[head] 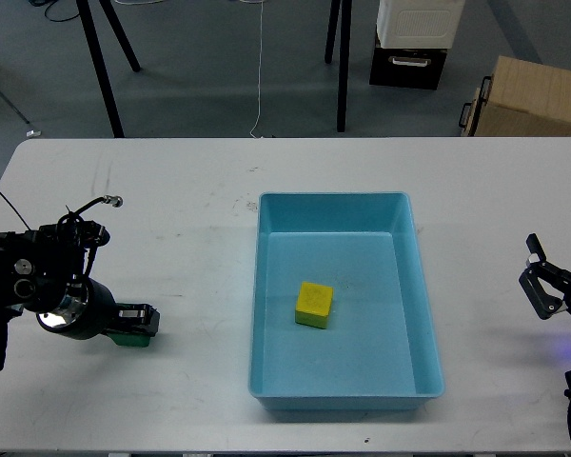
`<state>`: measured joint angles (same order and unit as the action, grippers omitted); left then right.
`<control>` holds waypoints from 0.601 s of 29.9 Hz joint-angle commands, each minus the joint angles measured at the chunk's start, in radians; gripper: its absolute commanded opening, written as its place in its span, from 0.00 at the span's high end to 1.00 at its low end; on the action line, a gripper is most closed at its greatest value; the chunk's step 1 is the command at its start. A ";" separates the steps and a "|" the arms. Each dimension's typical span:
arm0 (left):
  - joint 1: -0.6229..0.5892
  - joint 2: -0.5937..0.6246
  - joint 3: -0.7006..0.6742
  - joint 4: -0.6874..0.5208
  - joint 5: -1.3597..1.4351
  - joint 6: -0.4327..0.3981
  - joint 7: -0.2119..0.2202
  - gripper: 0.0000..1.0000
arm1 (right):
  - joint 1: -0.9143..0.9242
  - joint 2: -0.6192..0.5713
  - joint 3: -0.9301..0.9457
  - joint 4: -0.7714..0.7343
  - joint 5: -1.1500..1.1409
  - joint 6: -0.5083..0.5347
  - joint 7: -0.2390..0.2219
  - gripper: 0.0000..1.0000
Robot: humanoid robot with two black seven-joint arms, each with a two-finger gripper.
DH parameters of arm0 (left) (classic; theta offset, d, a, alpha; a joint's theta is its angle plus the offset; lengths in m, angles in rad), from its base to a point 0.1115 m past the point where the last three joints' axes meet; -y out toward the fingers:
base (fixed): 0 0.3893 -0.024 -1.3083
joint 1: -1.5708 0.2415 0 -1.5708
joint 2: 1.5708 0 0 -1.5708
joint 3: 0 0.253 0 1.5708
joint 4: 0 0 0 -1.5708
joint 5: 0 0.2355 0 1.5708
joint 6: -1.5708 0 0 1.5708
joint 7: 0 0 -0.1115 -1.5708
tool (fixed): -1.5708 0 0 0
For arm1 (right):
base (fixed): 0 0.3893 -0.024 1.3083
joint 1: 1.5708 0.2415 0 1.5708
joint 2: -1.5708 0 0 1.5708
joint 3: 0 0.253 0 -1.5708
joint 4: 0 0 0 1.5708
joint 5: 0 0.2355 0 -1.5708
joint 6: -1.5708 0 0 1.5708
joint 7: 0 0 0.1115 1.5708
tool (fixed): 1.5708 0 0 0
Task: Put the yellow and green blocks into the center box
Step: 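Close the left gripper on the green cube and lift it, then carry the green cube with the left gripper into the tray and release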
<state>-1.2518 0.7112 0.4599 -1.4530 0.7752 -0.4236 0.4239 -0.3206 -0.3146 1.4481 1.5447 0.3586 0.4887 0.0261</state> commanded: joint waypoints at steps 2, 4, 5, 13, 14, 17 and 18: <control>0.000 0.007 -0.018 -0.004 0.018 -0.006 0.003 1.00 | -0.001 -0.001 0.000 0.000 0.000 0.000 0.000 0.00; -0.003 0.008 -0.036 -0.006 0.018 -0.006 0.003 1.00 | -0.002 -0.001 0.000 0.000 -0.001 0.000 0.000 0.00; -0.008 0.008 -0.050 -0.006 0.018 -0.009 0.003 1.00 | -0.002 -0.001 0.000 0.000 -0.001 0.000 0.000 0.00; -0.265 -0.022 -0.121 -0.038 -0.036 -0.061 -0.007 1.00 | -0.002 0.000 -0.011 0.000 -0.006 0.000 0.000 0.00; -0.303 -0.050 -0.121 -0.038 -0.074 -0.064 -0.007 1.00 | -0.002 0.000 -0.011 0.000 -0.006 0.000 0.000 0.00; -0.374 -0.126 -0.116 -0.037 -0.146 -0.065 -0.005 1.00 | -0.002 -0.004 -0.009 0.000 -0.007 0.000 0.000 0.00; -0.388 -0.156 -0.115 -0.037 -0.152 -0.065 -0.007 1.00 | -0.002 -0.006 -0.006 0.000 -0.007 0.000 0.000 0.00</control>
<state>-1.5803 0.6299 0.3400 -1.4902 0.6694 -0.4876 0.4180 -0.3222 -0.3160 1.4380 1.5445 0.3521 0.4887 0.0261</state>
